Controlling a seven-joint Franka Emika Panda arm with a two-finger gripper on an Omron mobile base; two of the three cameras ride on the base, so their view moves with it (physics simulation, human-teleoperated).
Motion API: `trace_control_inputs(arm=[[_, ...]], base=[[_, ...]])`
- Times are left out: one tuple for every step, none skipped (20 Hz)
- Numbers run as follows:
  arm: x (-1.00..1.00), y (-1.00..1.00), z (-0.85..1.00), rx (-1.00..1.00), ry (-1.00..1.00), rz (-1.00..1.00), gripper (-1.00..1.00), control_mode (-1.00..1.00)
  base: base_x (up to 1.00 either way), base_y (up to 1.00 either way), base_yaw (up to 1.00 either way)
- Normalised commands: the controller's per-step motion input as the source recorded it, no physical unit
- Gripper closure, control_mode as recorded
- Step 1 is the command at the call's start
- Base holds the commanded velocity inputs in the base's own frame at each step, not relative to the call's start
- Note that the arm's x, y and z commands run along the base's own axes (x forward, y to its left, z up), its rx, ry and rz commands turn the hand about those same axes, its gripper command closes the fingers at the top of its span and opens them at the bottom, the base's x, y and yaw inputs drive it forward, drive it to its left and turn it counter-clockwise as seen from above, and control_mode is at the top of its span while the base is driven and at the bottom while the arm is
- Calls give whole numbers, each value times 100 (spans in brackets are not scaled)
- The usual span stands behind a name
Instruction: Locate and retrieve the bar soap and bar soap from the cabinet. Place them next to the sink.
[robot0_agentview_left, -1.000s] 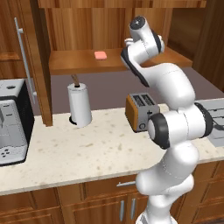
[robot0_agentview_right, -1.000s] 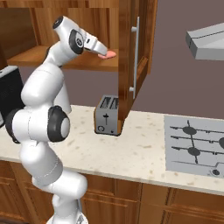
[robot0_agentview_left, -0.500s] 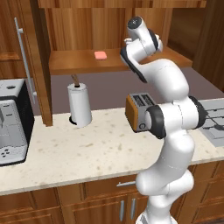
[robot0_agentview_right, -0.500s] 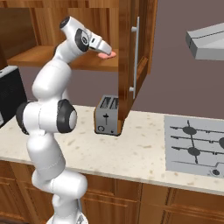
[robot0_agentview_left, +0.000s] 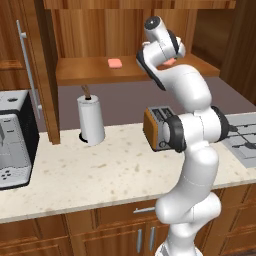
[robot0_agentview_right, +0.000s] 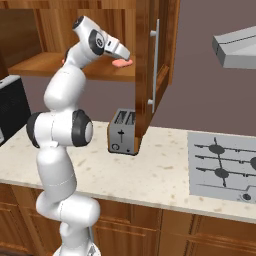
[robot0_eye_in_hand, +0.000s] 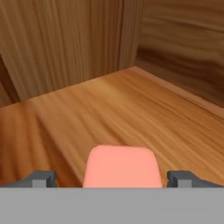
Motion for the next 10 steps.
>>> trace_control_inputs(arm=[[-10, 0, -3, 0, 2, -6, -100, -100], [-9, 0, -4, 0, 2, -6, -100, -100], [-9, 0, -4, 0, 2, -7, -100, -100], [-8, 0, -8, 0, 3, -7, -100, -100], [-8, 0, -11, 0, 2, -7, -100, -100], [-9, 0, -16, 0, 1, -7, -100, -100], [-8, 0, -21, 0, 3, -6, -100, -100], [-8, 0, -27, 0, 4, -6, -100, -100], [-4, 0, -32, 0, 4, -4, -100, -100], [-4, -1, -33, 0, 3, -4, -100, -100]], base=[[0, 0, 0], [0, 0, 0], [0, 0, 0], [0, 0, 0], [0, 0, 0], [0, 0, 0], [0, 0, 0], [0, 0, 0], [0, 0, 0], [0, 0, 0]])
